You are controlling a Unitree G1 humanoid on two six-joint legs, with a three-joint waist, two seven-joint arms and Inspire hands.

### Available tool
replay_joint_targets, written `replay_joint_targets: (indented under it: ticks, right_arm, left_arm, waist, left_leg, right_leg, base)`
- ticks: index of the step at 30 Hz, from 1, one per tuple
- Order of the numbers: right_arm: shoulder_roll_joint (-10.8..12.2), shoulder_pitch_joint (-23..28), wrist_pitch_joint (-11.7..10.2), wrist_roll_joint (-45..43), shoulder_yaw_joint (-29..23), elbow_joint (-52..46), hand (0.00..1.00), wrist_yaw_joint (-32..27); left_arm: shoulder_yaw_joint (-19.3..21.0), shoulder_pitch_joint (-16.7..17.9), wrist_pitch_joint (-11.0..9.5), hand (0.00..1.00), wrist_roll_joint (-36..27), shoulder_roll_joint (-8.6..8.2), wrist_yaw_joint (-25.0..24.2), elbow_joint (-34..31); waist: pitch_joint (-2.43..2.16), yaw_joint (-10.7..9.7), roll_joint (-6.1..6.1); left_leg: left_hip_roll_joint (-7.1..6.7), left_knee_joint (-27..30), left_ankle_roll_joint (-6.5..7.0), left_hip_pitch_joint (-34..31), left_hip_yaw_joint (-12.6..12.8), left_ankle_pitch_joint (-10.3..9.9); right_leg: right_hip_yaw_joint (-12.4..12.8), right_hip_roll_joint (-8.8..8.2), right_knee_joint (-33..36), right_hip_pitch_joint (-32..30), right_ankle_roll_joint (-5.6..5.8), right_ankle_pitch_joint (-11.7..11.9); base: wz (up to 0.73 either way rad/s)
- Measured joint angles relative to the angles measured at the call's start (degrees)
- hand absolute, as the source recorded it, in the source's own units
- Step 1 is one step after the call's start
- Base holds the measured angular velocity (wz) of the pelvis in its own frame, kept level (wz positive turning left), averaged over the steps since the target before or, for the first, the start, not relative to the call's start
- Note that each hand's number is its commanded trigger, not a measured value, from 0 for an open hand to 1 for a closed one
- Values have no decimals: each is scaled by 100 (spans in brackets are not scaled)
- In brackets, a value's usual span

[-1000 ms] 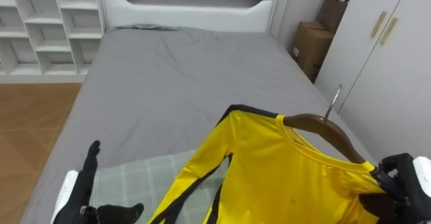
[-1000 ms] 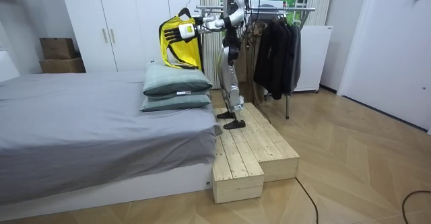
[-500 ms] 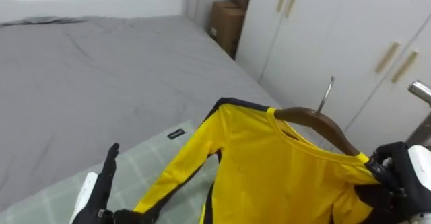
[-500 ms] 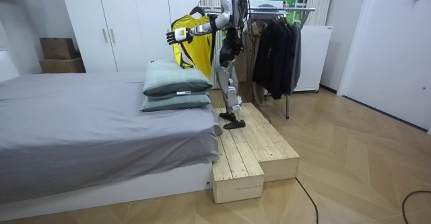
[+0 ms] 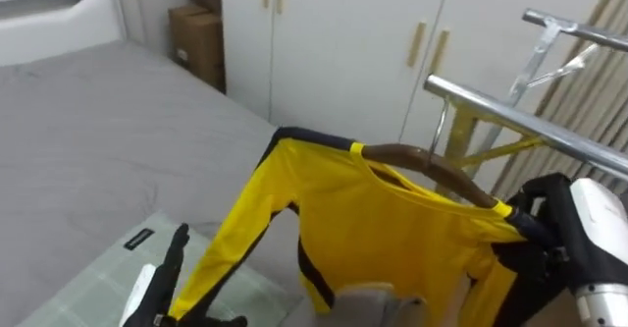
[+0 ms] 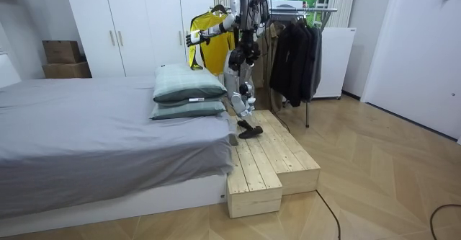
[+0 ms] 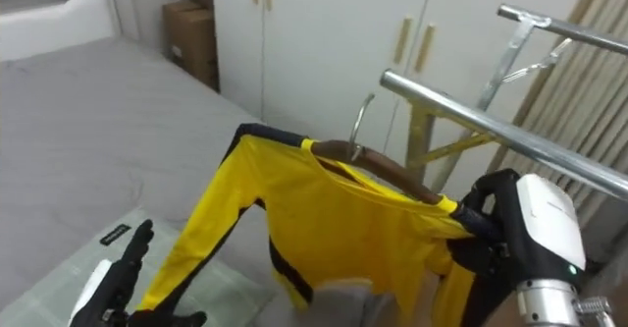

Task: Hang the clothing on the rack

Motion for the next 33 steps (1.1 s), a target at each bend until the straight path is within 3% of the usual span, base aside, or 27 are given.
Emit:
replay_joint_targets:
  ticks: [2,4,5,7,9,10,11,15,18,24,33]
  right_arm:
    - [2,-5,12,-7,127,-2,100,-15]
    - [-5,-19,-3,-103,242,-83,100,-14]
    - [-9,-29,-19,-144,248,-92,100,-15]
    - [-60,-136,-24,-144,259,-91,100,-16]
    - [-104,-247,-23,-128,284,-92,100,-41]
    - [-122,-295,-21,-129,314,-92,100,-73]
    - [-110,-306,-15,-127,332,-92,100,-79]
    - [-98,-302,14,-135,416,-331,100,-69]
    - [-98,-245,13,-123,419,-514,100,-48]
    - [-96,-163,2,-119,435,-712,100,-47]
    - [-97,-151,36,-58,440,-712,100,218]
  left_arm:
    - [-133,-14,-4,0,-171,-7,-1,78]
    - [-316,-12,-11,0,-164,-70,-16,99]
    - [-312,-13,-13,0,-164,-124,-20,97]
    - [-320,-15,-46,0,-165,-257,5,120]
    - [-319,-13,-52,0,-177,-278,50,128]
    - [-317,-16,-57,0,-177,-290,82,127]
    - [-317,-19,-58,0,-178,-278,92,128]
    - [-331,-48,-72,0,-369,-236,182,147]
    - [-428,-43,-72,0,-373,-204,192,208]
    - [-354,-57,-128,0,-375,-181,288,401]
    - [-269,-179,-183,0,-372,-208,410,453]
  waist:
    - [24,1,-37]
    - [43,134,-65]
    - [44,171,-69]
    - [15,310,-23]
    - [-19,341,54]
    - [-34,308,89]
    - [-44,298,118]
    - [-1,32,2]
    - [-4,-74,27]
    - [-16,-28,49]
    - [1,95,99]
  left_leg:
    - [-133,-123,-5,-168,-473,-63]
    - [-526,-633,-20,-489,-1270,-110]
    - [-620,-856,-22,-553,-1442,-110]
    - [-1034,-2074,-87,-523,-1975,-69]
    - [-1250,-2858,-177,-435,-2278,85]
    - [-1375,-3034,-152,-373,-2510,431]
    - [-1403,-3084,-69,-331,-2552,522]
    - [-1459,-3284,-28,-104,-2339,511]
    - [-1458,-3346,12,-87,-2211,455]
    - [-1408,-3407,33,-5,-1868,363]
    - [-1398,-3597,17,187,-1715,373]
  right_leg:
    - [300,51,-23,71,-18,-9]
    - [854,126,-40,33,-30,33]
    - [1018,171,-40,4,-22,37]
    - [1611,305,-100,-126,17,153]
    - [2014,432,-167,-208,55,253]
    - [2180,500,-174,-248,78,295]
    - [2198,511,-176,-247,72,307]
    - [2499,569,-277,-232,130,322]
    - [2632,594,-356,-252,184,344]
    - [2886,683,-363,-286,213,345]
    - [3097,751,-426,-207,212,344]
  base:
    - [-84]
    - [-115]
    - [-122]
    - [-127]
    - [-119]
    - [-108]
    - [-80]
    - [-40]
    - [-23]
    - [-26]
    - [-11]
